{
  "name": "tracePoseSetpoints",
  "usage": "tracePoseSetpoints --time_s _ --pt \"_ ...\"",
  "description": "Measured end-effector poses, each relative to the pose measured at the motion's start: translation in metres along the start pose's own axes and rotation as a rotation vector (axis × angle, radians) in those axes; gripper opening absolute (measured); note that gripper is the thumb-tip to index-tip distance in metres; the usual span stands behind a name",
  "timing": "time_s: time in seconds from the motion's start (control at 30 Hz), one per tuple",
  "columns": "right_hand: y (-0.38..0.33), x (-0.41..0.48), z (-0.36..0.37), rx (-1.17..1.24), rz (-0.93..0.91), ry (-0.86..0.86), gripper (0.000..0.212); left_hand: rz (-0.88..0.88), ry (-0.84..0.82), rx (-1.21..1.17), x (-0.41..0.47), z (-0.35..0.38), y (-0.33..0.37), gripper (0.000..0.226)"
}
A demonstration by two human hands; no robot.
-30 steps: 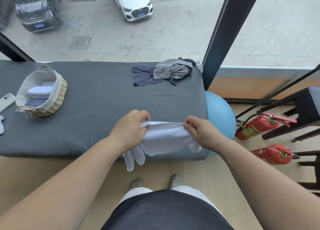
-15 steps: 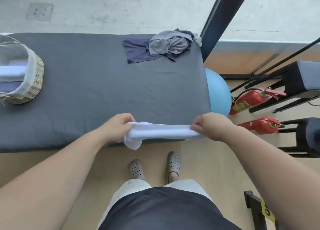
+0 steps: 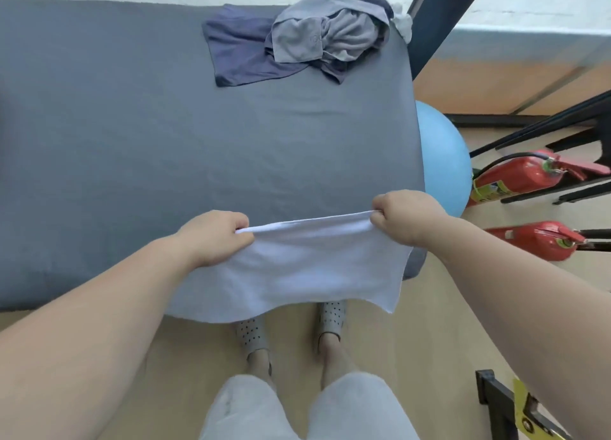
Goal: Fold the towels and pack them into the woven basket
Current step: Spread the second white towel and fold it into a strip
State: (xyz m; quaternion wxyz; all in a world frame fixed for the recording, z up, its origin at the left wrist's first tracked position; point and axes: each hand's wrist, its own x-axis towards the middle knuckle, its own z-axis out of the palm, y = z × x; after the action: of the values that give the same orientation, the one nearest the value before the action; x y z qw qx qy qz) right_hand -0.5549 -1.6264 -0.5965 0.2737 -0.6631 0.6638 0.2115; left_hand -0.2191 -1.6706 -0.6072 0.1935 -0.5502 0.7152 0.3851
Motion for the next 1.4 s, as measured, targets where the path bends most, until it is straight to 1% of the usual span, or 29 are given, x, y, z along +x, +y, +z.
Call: tracePoseSetpoints --time_s 0.03,0.1,0.17,0.33,0.4,0.43,0.5,0.53,0.57,0.63,0.73,0.83,0.9,1.0,1.07,1.1,1.17,1.2,1.27,1.3,1.33,1.4 --pt "0.007 0.016 0.011 -0.004 -0.003 0.003 0.025 -0.008 0.049 0.029 0.017 0.007 -0.001 0.023" --pt "0.019 0.045 0.024 -0.011 0.004 0.01 0.027 -0.01 0.217 0.094 0.051 0.016 -0.004 0.015" --pt "0.029 0.07 0.024 -0.033 0.006 0.044 0.027 0.005 0.359 0.162 0.082 0.016 -0.006 0.013" --pt "0.042 0.128 0.003 -0.095 -0.035 0.149 0.026 0.077 0.47 0.28 0.145 0.005 -0.006 0.023" --pt "0.048 0.144 -0.001 -0.12 -0.012 0.199 0.024 0.079 0.51 0.329 0.164 -0.003 -0.003 0.024" --pt "0.05 0.149 -0.001 -0.132 0.006 0.244 0.021 0.091 0.544 0.338 0.17 -0.007 -0.001 0.024" --pt "0.05 0.155 0.005 -0.159 0.032 0.407 0.014 0.166 0.665 0.343 0.179 -0.013 0.001 0.018" --pt "0.047 0.154 0.011 -0.152 0.05 0.488 0.015 0.191 0.728 0.347 0.181 -0.013 0.002 0.015" --pt "0.04 0.15 0.018 -0.121 0.068 0.54 0.024 0.188 0.784 0.33 0.18 -0.013 0.004 0.015" --pt "0.019 0.136 0.037 -0.007 0.065 0.569 0.046 0.127 0.836 0.235 0.174 -0.005 0.007 0.023" --pt "-0.026 0.114 0.072 0.092 0.0 0.522 0.064 0.046 0.894 0.119 0.149 0.022 0.004 0.034" --pt "-0.069 0.106 0.103 0.099 -0.054 0.419 0.071 -0.093 0.918 0.04 0.117 0.05 -0.018 0.044" --pt "-0.098 0.108 0.111 0.112 -0.08 0.398 0.072 -0.226 0.923 -0.057 0.095 0.06 -0.043 0.045" --pt "-0.139 0.117 0.106 0.12 -0.105 0.387 0.071 -0.436 0.923 -0.17 0.065 0.064 -0.082 0.035" --pt "-0.159 0.124 0.102 0.099 -0.107 0.322 0.071 -0.525 0.837 -0.202 0.052 0.065 -0.105 0.025" --pt "-0.165 0.126 0.1 0.095 -0.098 0.287 0.072 -0.515 0.772 -0.214 0.047 0.066 -0.114 0.02" --pt "-0.169 0.131 0.102 0.091 -0.067 0.224 0.075 -0.422 0.66 -0.263 0.039 0.064 -0.124 0.008" --pt "-0.169 0.132 0.104 0.074 -0.057 0.201 0.077 -0.382 0.6 -0.292 0.037 0.061 -0.125 0.01" --pt "-0.166 0.133 0.106 0.028 -0.053 0.179 0.08 -0.346 0.475 -0.316 0.038 0.057 -0.123 0.023" --pt "-0.165 0.133 0.106 0.012 -0.051 0.17 0.081 -0.336 0.445 -0.299 0.038 0.056 -0.12 0.026" --pt "-0.165 0.133 0.105 0.002 -0.044 0.158 0.081 -0.321 0.45 -0.272 0.037 0.054 -0.117 0.029" --pt "-0.168 0.134 0.102 -0.004 -0.028 0.129 0.083 -0.298 0.589 -0.267 0.035 0.051 -0.114 0.031"
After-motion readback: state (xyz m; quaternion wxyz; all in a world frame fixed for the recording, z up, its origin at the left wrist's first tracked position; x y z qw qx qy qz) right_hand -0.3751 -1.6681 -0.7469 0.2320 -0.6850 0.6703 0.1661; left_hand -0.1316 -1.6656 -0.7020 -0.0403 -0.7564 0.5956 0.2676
